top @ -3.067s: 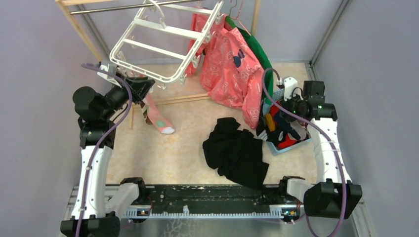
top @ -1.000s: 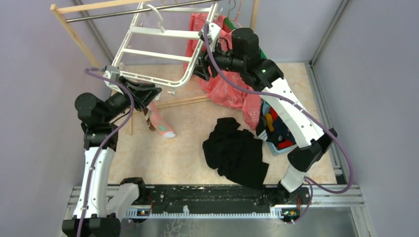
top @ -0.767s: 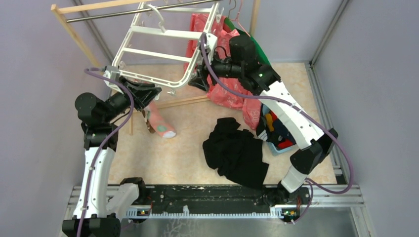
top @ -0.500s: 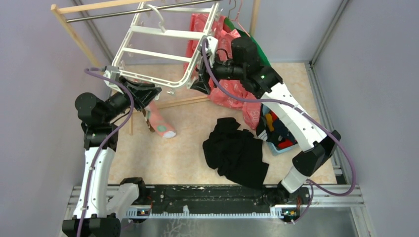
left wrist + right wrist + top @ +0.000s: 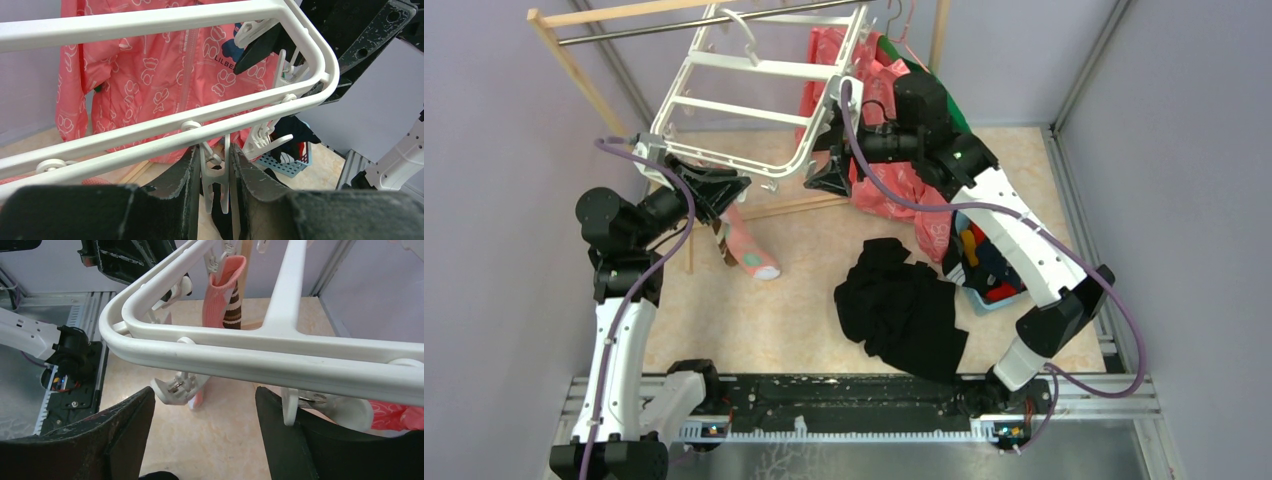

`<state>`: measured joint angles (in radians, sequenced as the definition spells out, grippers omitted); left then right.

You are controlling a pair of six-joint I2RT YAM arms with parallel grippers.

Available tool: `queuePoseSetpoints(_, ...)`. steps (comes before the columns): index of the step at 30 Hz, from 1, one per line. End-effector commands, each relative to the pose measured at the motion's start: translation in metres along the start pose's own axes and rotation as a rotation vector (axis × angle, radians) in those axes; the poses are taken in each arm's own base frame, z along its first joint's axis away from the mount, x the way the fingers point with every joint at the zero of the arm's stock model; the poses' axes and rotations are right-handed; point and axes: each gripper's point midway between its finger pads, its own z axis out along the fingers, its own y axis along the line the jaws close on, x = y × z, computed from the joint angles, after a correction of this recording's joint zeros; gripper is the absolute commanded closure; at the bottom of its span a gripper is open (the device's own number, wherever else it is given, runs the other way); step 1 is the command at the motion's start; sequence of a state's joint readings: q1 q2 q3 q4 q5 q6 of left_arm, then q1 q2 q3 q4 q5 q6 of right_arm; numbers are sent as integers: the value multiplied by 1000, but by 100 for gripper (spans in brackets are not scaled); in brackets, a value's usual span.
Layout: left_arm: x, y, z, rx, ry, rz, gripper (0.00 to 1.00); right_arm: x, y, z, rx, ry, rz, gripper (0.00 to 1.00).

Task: Remove the socks clipped to the hanger
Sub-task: Adjust the hanger on the clothesline.

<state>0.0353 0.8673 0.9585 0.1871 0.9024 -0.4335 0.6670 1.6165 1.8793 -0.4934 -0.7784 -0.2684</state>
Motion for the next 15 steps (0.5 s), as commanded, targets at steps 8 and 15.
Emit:
queuePoseSetpoints(8,11,-11,-5,36,37,-28,71,-50,12,-4,23,-117,14,45)
queuePoseSetpoints(15,11,-11,-5,37,38,-30,71,-51,9,-8,70,-130,57,66)
